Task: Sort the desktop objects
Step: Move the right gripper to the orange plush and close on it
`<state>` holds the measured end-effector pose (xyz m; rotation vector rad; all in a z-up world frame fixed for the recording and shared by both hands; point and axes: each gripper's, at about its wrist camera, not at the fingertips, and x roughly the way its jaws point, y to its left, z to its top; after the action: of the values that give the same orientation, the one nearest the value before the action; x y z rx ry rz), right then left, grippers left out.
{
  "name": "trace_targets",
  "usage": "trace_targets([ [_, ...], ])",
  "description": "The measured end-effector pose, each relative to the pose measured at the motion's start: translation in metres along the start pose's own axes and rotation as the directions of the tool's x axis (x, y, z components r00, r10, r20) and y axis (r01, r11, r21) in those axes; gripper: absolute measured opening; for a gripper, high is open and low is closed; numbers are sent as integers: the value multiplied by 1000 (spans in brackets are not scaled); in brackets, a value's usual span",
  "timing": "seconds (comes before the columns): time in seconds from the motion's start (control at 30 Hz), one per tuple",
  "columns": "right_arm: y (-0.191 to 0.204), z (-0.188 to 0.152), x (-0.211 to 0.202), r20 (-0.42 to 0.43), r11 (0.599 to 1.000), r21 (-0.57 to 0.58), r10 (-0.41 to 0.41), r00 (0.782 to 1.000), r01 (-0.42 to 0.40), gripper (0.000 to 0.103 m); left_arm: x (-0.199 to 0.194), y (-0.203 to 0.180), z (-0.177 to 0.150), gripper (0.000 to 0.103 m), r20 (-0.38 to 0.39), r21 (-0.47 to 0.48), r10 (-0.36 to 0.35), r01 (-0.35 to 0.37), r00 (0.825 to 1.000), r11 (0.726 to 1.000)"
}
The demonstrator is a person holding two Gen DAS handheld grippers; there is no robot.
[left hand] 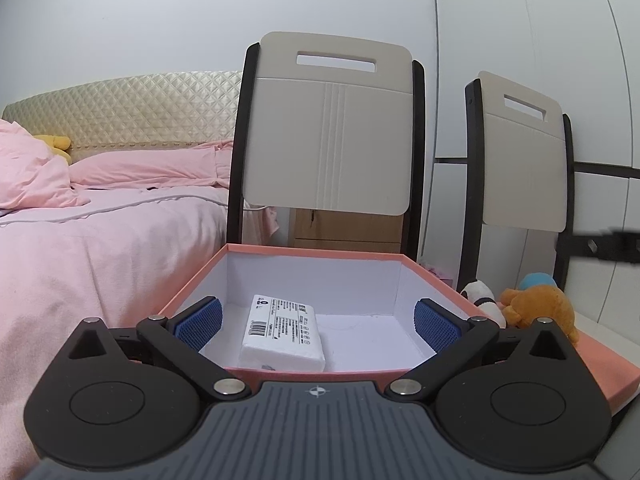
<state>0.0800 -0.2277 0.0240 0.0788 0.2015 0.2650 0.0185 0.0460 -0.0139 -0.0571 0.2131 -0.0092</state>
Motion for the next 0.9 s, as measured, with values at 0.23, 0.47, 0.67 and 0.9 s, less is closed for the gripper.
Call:
trace_targets([
  [0.23,-35,12,51,44,991,3,-135,990,135,103,2,-1,-1,103,-7,5,3,-3,1000,1000],
  [0.47,-84,-6,82,-29,967,81,-240,970,242,103,6,1,-2,103,-20,-11,9,-9,1000,1000],
  [0.67,-100,-23,112,-137,949,41,-304,943,312,103,7,5,-2,103,-28,-33,2,-3,1000,999],
  [0.9,-100,-38,135,-218,939,-24,-341,915,344,103,7,8,-1,103,-31,-55,-11,9,999,998],
])
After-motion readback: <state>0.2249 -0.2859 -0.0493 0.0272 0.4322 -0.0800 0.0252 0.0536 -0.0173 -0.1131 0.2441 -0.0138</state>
